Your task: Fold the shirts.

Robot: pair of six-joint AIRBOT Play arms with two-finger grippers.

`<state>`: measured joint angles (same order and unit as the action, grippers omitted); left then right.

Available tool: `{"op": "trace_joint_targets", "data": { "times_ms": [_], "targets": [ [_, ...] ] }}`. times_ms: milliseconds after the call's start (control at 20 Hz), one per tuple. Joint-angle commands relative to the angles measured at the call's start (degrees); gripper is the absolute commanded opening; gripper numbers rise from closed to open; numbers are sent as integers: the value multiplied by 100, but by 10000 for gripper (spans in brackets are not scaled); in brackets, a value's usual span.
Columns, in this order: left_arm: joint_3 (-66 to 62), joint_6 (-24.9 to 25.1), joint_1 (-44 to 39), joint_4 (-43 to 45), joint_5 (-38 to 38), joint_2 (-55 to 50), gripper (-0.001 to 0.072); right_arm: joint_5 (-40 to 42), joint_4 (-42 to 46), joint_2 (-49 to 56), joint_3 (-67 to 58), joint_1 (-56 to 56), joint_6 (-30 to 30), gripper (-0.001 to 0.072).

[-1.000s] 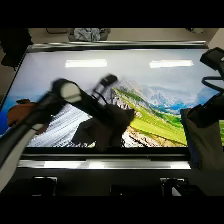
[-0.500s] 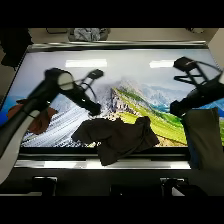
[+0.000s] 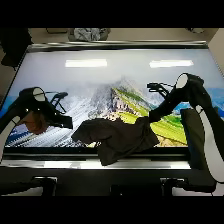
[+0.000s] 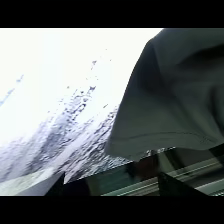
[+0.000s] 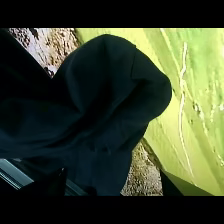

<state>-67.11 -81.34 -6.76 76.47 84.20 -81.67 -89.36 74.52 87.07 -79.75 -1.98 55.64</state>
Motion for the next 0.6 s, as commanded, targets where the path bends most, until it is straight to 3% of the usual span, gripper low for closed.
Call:
{"op": "trace_joint_targets", "data": {
  "times_ms": [0, 150, 250, 400, 500, 550],
  "targets": [
    [984, 197, 103, -651, -903, 17, 712, 234, -170, 299, 24, 0, -31, 679],
    [1217, 186, -13, -866, -1340, -164, 699, 522, -166, 431, 24, 0, 149, 679],
    [1217, 184, -83, -927, -1480, -282, 588, 573, -203, 588, 24, 0, 227, 679],
    [1220, 76, -157, -1054, -1670, -330, 568, 625, -210, 846, 24, 0, 308, 680],
    [1217, -28, -221, -1073, -1746, -356, 235, 765, -328, 1010, 24, -7, 479, 679],
    [1217, -26, -240, -1073, -1762, -354, 112, 857, -431, 1088, 24, -7, 496, 679]
  ]
}}
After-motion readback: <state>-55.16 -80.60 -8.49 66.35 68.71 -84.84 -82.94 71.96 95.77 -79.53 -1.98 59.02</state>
